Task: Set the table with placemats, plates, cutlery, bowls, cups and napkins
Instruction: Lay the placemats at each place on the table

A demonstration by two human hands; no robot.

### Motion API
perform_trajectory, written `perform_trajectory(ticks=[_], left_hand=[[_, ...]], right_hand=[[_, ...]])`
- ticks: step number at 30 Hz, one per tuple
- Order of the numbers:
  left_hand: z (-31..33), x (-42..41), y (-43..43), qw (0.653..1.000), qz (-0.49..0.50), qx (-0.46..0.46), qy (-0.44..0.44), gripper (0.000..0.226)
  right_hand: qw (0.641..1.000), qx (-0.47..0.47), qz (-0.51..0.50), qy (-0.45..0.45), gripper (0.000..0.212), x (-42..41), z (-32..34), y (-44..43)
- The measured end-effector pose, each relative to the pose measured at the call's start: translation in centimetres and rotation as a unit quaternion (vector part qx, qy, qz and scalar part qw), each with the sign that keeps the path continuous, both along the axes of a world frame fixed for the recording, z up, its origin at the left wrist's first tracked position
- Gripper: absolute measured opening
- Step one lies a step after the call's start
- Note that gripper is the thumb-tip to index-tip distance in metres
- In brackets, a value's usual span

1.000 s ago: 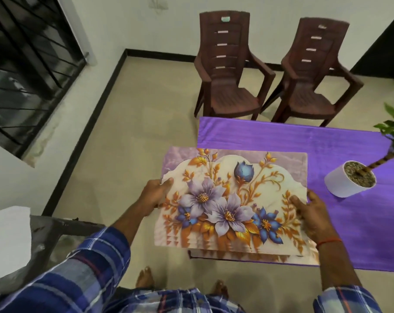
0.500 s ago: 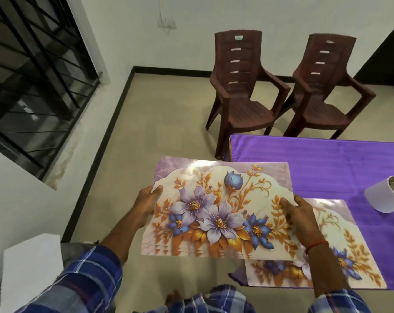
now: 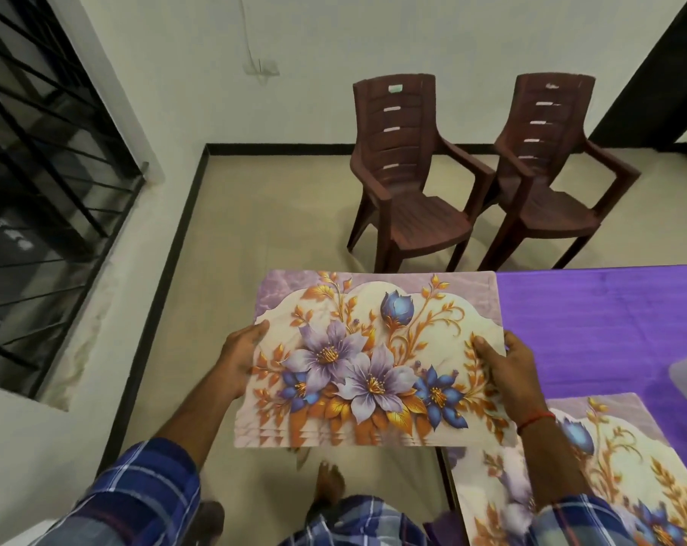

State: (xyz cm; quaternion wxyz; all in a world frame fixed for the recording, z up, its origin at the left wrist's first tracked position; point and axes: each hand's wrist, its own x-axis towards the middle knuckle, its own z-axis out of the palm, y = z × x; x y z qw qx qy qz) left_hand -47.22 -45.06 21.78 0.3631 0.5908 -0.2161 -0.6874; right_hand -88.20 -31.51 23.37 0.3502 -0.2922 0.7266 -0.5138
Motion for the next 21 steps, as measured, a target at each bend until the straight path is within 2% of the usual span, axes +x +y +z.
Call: perform_trajectory(ticks=[3,9,13,21], left_hand=[[0.7,0.0,-4.0,1.000,-0.007,-0.015,-0.020,0.028],[0.9,0.0,-11.5,0.999,-0.028,-0.016,-0.031,0.037],[0.9,-0.8,-14.9,0.998,-0.042,-0.011,-0.040,0.032],[0.2,-3.4,-25.2,0.991,-0.133,0.008,-0.029,0.038]], right_hand=[[0.999,-0.007,-0.026,-0.018,0.020,0.8,0.2,-3.4],[0.998,-0.008,-0.052,-0.029,0.027,0.9,0.0,-9.4],[0.997,-0.005,-0.068,-0.036,0.025,0.7,0.3,-12.0],[0.989,0.010,-0.144,-0.043,0.031,0.5,0.0,-16.8]])
